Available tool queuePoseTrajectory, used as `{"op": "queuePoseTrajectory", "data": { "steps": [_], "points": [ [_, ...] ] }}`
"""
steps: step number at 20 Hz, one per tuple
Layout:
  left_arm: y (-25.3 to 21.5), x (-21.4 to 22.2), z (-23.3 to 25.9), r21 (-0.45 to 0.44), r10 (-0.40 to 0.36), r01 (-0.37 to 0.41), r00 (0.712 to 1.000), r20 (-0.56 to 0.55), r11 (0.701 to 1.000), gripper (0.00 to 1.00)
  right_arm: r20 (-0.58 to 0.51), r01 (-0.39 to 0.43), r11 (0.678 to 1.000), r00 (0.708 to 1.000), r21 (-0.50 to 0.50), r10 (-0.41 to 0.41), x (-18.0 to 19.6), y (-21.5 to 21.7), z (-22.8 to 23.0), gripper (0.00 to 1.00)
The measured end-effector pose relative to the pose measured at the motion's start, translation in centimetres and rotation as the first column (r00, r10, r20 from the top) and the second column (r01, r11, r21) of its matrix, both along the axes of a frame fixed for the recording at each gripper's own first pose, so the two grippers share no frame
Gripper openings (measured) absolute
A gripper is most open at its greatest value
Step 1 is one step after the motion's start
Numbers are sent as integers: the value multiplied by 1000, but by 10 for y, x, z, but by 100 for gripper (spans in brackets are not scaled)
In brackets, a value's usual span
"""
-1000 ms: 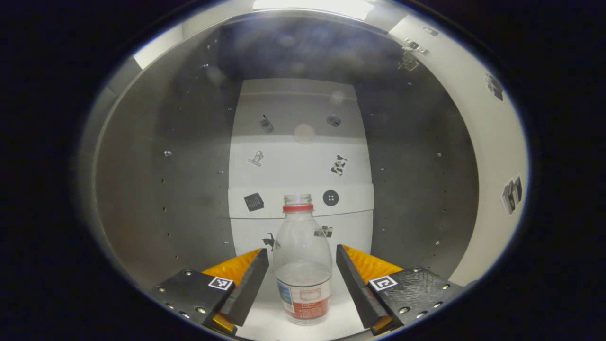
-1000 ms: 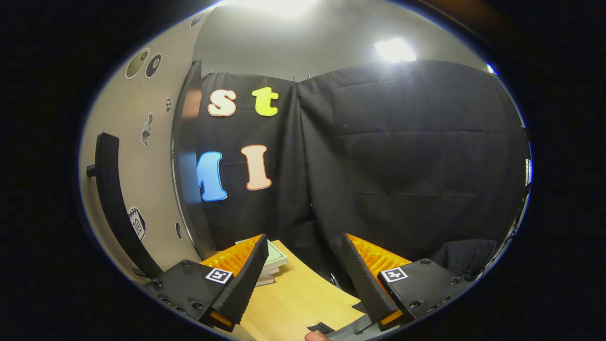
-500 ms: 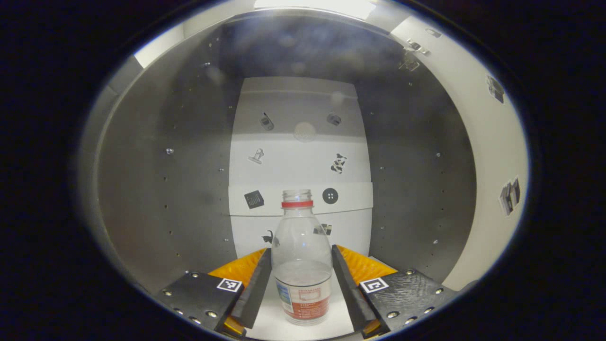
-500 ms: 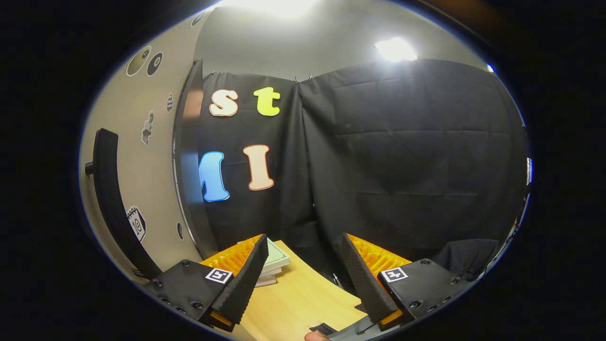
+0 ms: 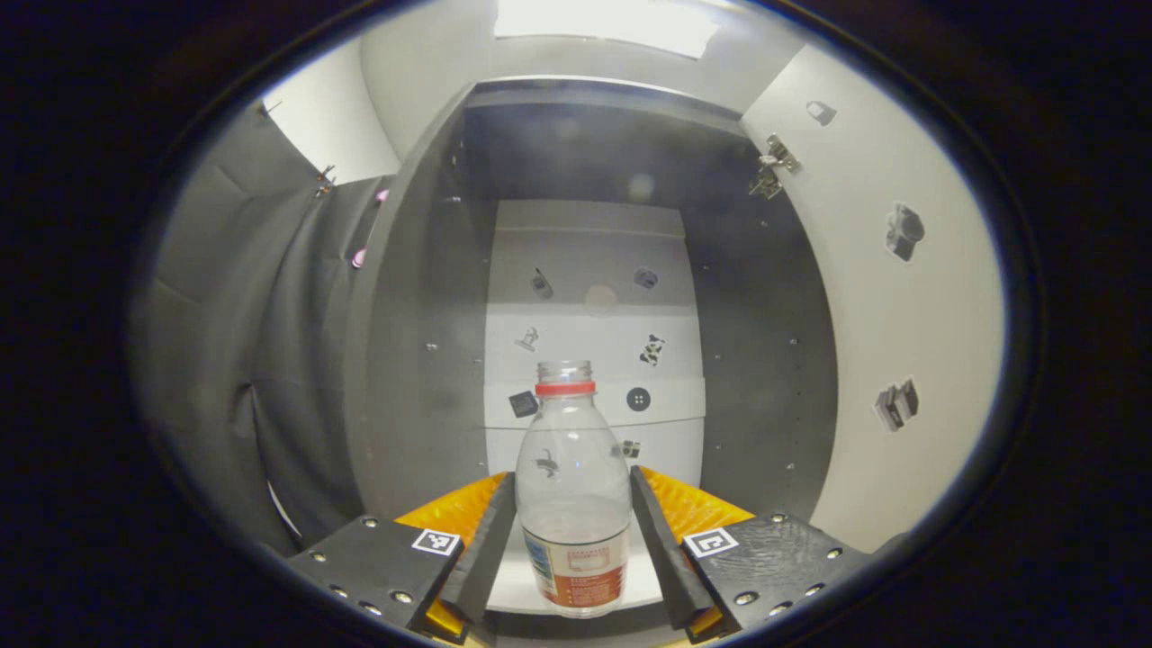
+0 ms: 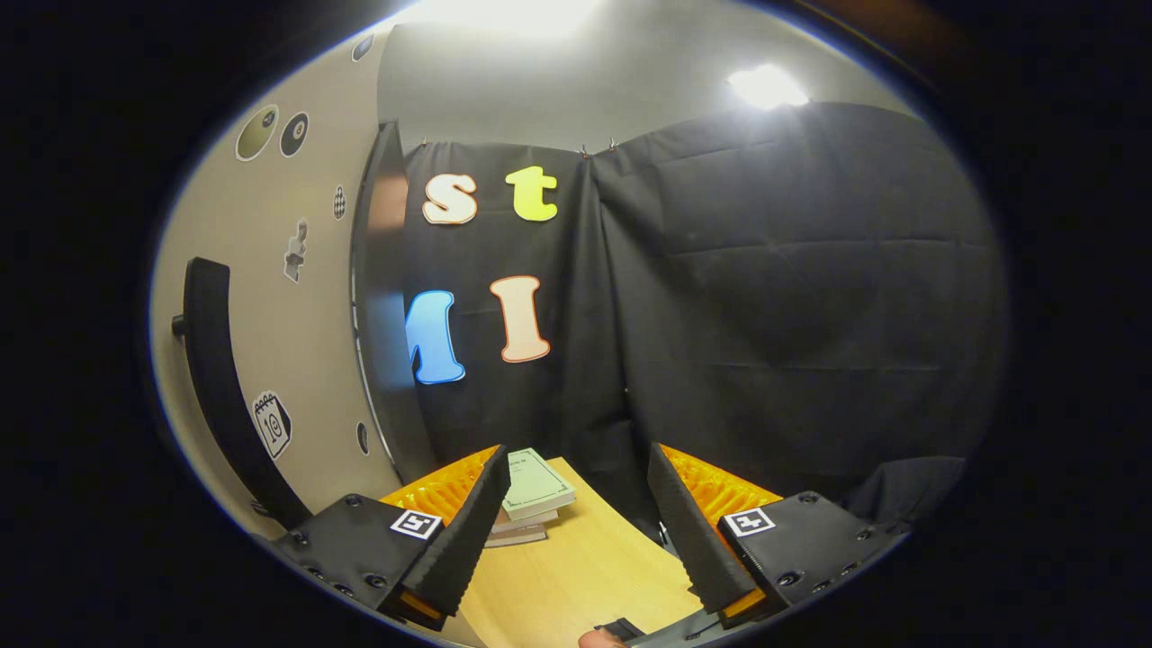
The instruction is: Open the cabinet door with the right hand, grasp the bottle in the cabinet with the left hand and place it on the coaster, then close the cabinet door with the right hand.
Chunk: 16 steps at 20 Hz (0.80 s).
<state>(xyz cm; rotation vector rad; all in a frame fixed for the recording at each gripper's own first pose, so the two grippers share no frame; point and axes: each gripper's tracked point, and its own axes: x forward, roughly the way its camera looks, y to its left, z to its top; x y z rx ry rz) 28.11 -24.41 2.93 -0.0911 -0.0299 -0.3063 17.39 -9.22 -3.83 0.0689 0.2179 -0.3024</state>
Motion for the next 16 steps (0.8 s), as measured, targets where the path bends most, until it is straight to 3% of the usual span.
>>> {"op": "queuePoseTrajectory", "data": {
  "steps": [4, 5, 16],
  "points": [
    [26, -37, 1, 3, 39, -39, 999, -1, 999, 74, -11, -66, 998, 998, 12, 66, -1, 7, -5, 93],
    [33, -43, 2, 8, 51, -51, 999, 0, 999, 74, -14, -78, 997, 997, 7, 78, -1, 7, -6, 98],
    [94, -124, -39, 30, 141, -140, 990, -26, 990, 73, -51, -179, 984, 982, 8, 179, -8, 15, -27, 98]
  ]
}}
